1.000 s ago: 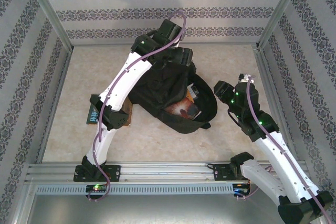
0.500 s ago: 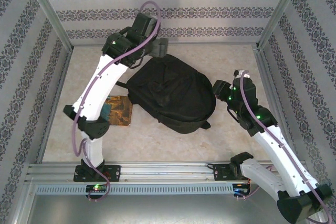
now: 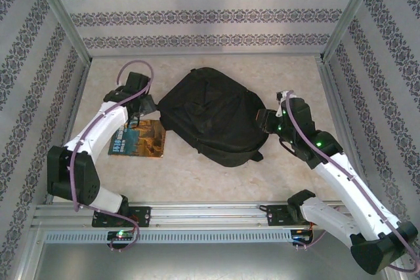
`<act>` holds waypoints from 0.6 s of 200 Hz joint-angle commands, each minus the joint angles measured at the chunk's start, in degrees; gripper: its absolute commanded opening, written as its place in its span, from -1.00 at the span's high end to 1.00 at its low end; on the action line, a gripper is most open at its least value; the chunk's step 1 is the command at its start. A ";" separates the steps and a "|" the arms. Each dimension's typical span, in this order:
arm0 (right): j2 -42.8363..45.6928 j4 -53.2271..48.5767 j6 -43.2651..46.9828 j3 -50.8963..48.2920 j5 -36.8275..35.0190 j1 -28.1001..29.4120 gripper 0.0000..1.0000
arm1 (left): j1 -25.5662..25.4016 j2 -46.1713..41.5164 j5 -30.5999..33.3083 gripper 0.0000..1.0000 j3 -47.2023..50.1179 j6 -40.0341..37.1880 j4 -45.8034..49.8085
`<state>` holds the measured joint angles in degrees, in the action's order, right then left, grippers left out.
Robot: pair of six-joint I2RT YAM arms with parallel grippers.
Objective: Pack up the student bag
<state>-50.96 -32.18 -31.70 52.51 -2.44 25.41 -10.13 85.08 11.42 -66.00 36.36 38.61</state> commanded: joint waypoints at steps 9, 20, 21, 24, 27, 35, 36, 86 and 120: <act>-0.93 -2.96 0.05 2.73 2.37 1.11 0.44 | 1.57 3.18 -5.30 -0.59 5.58 5.72 -12.08; -1.49 -3.32 0.19 3.45 2.58 1.62 0.47 | 1.82 4.09 -7.41 -0.53 8.40 7.14 -15.63; -1.50 -3.36 0.21 3.55 2.60 1.64 0.48 | 1.80 4.20 -7.53 -0.53 8.59 7.27 -15.92; -1.73 -3.41 0.19 3.67 2.70 1.82 0.49 | 1.81 4.56 -7.81 -0.50 9.32 7.65 -16.66; -1.96 -3.41 0.22 3.84 2.84 1.91 0.50 | 1.87 4.90 -8.08 -0.48 9.98 8.00 -17.24; -2.44 -3.28 0.02 4.34 3.54 2.31 0.52 | 1.88 5.87 -8.86 -0.41 11.58 8.59 -18.62; -2.59 -3.26 0.00 4.43 3.60 2.38 0.52 | 1.92 5.92 -8.95 -0.40 11.76 8.66 -18.73; -11.22 -1.30 0.94 8.97 5.60 9.66 0.59 | 1.62 5.08 -16.28 -0.08 22.62 12.41 -21.71; -17.93 2.22 0.97 10.61 6.95 14.11 0.60 | 0.37 -0.38 -18.72 -0.03 29.03 12.84 -20.49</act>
<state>-65.28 -32.67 -31.48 60.73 2.72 37.17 -8.51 86.35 -1.72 -42.13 46.85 14.46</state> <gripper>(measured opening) 0.202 0.525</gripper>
